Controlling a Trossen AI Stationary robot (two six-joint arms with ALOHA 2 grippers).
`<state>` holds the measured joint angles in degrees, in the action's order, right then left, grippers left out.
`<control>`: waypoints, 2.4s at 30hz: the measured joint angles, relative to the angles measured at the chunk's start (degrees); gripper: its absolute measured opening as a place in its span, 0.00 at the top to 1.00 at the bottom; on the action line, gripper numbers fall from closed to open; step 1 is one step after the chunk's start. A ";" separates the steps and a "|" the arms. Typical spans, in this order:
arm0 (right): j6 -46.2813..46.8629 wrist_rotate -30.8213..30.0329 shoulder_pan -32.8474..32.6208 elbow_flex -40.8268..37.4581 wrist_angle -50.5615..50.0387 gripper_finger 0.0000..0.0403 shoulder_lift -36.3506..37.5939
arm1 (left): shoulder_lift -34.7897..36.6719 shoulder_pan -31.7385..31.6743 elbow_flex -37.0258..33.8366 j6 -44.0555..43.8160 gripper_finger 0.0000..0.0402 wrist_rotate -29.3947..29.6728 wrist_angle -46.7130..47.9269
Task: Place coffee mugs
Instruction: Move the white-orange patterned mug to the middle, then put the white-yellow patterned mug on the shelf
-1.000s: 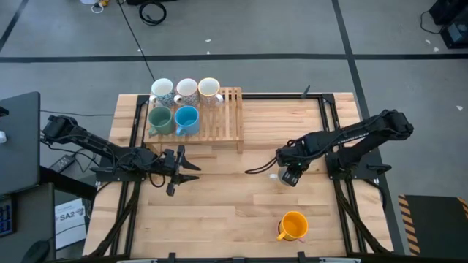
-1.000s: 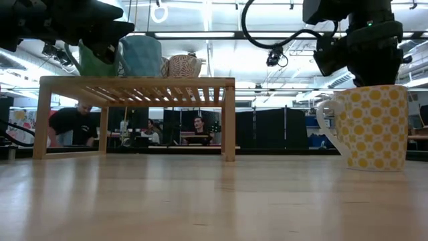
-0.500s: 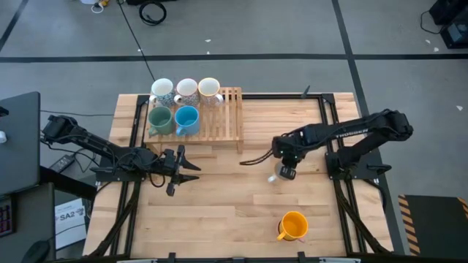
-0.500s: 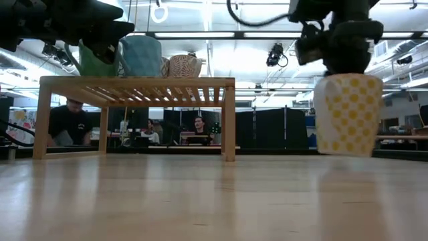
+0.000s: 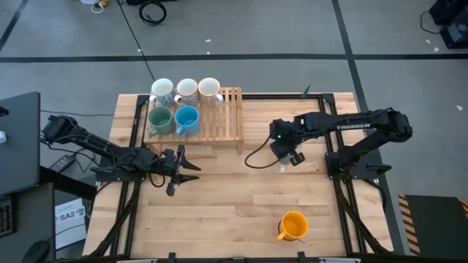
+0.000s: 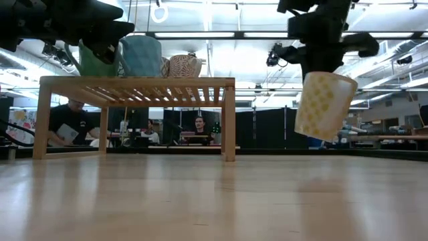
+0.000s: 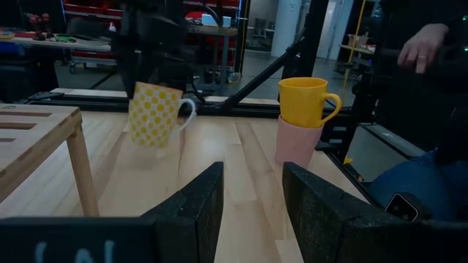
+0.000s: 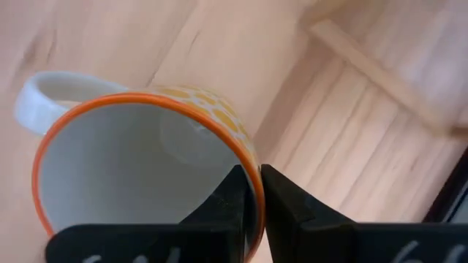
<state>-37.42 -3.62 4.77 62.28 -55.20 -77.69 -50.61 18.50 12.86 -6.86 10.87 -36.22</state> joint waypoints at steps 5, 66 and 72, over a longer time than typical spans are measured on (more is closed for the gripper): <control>-13.14 0.01 0.65 0.04 -5.64 0.91 -2.24 | 0.02 -0.02 0.00 0.00 0.63 0.00 0.02; -21.09 -2.77 -0.41 -0.04 -1.77 0.73 -10.29 | 0.00 0.00 0.00 -0.02 0.63 1.55 0.02; -20.78 -2.79 -0.42 -0.03 -1.77 0.67 -10.27 | 0.02 -0.01 0.00 -0.02 0.63 1.55 0.02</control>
<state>-58.19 -6.42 4.35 62.25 -56.97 -87.96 -50.59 18.49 12.86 -6.87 12.43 -36.21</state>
